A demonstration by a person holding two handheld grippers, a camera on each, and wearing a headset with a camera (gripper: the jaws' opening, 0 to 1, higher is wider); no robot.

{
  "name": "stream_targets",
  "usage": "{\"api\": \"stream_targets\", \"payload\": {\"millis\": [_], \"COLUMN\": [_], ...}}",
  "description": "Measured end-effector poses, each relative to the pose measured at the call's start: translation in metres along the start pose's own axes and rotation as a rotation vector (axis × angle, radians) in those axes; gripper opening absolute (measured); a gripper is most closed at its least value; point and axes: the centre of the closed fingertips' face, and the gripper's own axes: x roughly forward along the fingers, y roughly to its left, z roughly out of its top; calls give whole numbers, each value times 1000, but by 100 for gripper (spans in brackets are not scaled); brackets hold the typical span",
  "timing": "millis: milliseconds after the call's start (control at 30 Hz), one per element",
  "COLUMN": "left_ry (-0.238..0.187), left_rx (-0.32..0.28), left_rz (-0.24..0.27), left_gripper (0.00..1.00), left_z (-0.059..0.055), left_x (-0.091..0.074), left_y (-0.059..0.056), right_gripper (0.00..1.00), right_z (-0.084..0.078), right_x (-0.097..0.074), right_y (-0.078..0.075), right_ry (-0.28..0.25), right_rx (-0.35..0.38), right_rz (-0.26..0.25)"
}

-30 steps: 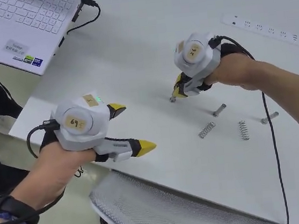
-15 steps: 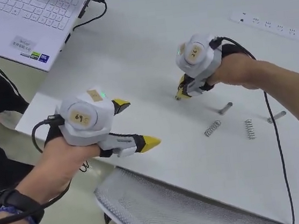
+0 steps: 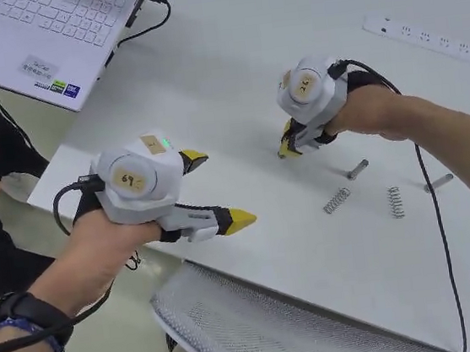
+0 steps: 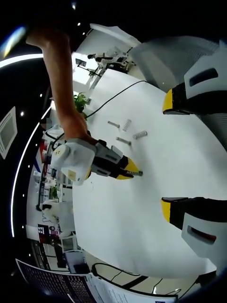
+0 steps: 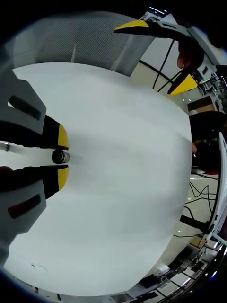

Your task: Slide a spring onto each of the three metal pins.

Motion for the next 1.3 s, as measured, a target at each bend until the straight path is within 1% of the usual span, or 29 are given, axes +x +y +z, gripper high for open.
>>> {"api": "stream_targets", "payload": {"millis": [233,300,367,433,633,867,967,1033,1167,1200,1300], "left_ry": [0,0,-1,-1,-5,-5,-5,-3,-5,-5,-5], "left_rx": [7,10,13,17,28,33,35,37,39,40,42], "left_rz": [-5,-6,-7,-9,-13,-11,-9,-6,-1,1,3], "left_gripper": [67,67,67,67,67,67,67,67,67,67,67], "left_z": [2,3,5,6,9,11,11,12,13,14,16], "left_x": [1,1,1,2,4,7,7,7,6,6,5], "left_y": [-2,-3,-3,-4,-5,-4,-4,-4,-3,-3,-3], "right_gripper": [17,20,25,27,29,35,40,40,42,43,43], "right_z": [-2,-3,-3,-2,-6,-10,-12,-13,-16,-18,-21], "right_x": [-5,-8,-11,-13,-20,-28,-30,-33,-38,-39,-43], "right_y": [3,4,6,7,5,0,-2,-2,-3,-3,0], "right_ry": [2,0,-4,-11,-17,-33,-37,-40,-57,-65,-80], "right_rx": [-1,0,1,7,15,37,48,52,73,82,107], "right_rz": [4,2,6,10,-16,-52,-66,-73,-89,-100,-108]}}
